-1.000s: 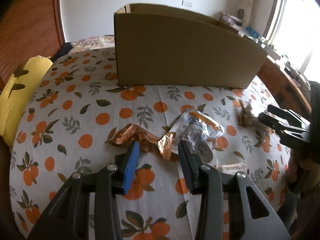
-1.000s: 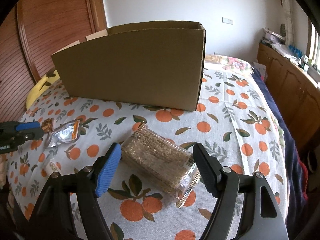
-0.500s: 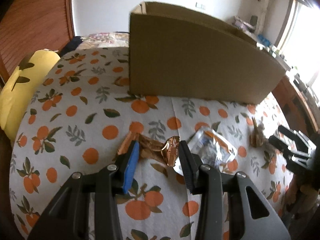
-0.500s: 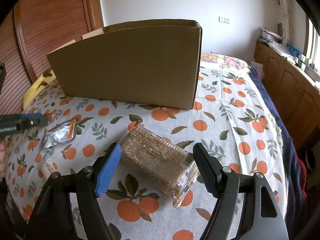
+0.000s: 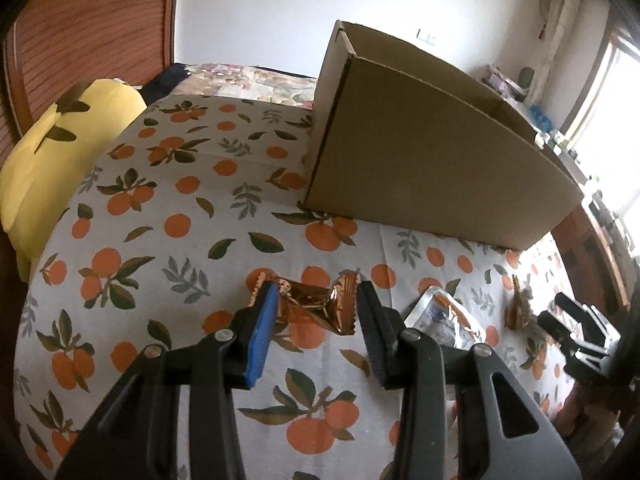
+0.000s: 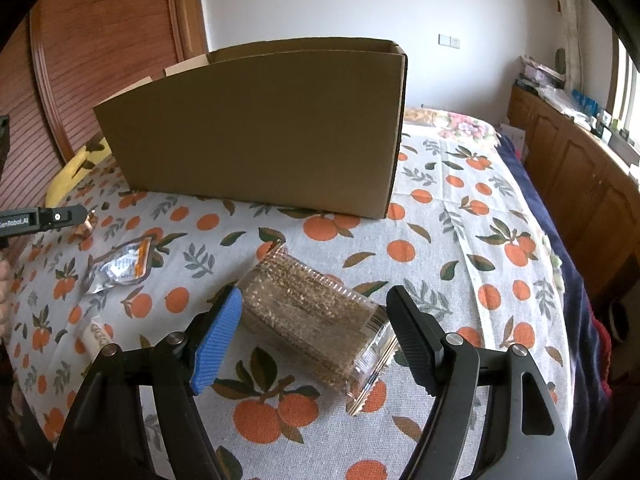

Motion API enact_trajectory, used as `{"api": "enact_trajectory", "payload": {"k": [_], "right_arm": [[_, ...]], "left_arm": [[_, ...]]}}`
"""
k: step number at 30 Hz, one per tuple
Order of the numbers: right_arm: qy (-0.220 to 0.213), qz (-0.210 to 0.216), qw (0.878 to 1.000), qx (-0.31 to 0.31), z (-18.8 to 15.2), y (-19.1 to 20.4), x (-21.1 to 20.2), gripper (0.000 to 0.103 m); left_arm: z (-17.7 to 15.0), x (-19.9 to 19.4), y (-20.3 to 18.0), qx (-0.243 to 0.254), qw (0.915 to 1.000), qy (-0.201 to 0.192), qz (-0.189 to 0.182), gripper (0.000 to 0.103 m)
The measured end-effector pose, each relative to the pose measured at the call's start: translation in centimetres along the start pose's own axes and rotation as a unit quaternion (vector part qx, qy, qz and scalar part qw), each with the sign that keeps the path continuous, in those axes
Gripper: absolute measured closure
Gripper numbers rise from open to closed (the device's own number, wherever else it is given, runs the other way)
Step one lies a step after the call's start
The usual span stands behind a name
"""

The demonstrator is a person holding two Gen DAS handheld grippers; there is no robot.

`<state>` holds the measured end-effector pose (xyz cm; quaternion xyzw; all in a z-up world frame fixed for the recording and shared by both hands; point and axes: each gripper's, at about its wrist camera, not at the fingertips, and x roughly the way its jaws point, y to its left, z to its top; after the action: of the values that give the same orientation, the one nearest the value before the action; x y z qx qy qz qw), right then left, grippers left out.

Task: Organize snacks
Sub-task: 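Grasp the copper foil packet with the left tool while the right tool grasps the clear granola pack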

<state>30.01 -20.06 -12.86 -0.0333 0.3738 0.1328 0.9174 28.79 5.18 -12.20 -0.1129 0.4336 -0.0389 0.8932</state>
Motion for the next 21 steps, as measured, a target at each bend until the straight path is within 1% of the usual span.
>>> {"api": "enact_trajectory", "payload": {"k": [2, 4, 8, 10, 12, 14, 16, 21], "right_arm": [[0.0, 0.003, 1.0, 0.001, 0.0, 0.0, 0.0, 0.025], [0.001, 0.006, 1.0, 0.002, 0.0, -0.1, 0.0, 0.025], [0.002, 0.006, 1.0, 0.002, 0.0, -0.2, -0.1, 0.025], [0.001, 0.006, 1.0, 0.002, 0.0, -0.2, -0.1, 0.025], [0.001, 0.006, 1.0, 0.002, 0.0, -0.1, 0.0, 0.025], [0.001, 0.005, 1.0, 0.002, 0.0, -0.1, 0.0, 0.025], [0.001, 0.004, 1.0, 0.001, 0.0, -0.1, 0.0, 0.025], [0.001, 0.005, 1.0, 0.001, 0.0, 0.0, 0.0, 0.025]], "left_arm": [[-0.1, 0.1, -0.1, 0.005, 1.0, 0.005, -0.002, 0.063], [-0.4, -0.5, -0.4, 0.012, 0.9998, 0.002, -0.015, 0.063], [-0.8, -1.7, -1.2, 0.034, 0.9992, -0.009, -0.02, 0.062], [-0.6, -2.1, -1.1, 0.041, 0.9989, -0.018, -0.014, 0.062], [-0.2, -2.0, -0.6, 0.041, 0.9989, -0.024, 0.003, 0.062], [0.2, -1.4, 0.2, 0.033, 0.9992, -0.02, 0.014, 0.061], [0.4, -0.5, 0.8, 0.031, 0.9993, -0.004, 0.021, 0.06], [0.1, 1.4, 0.8, 0.038, 0.9989, 0.024, 0.017, 0.059]]}}
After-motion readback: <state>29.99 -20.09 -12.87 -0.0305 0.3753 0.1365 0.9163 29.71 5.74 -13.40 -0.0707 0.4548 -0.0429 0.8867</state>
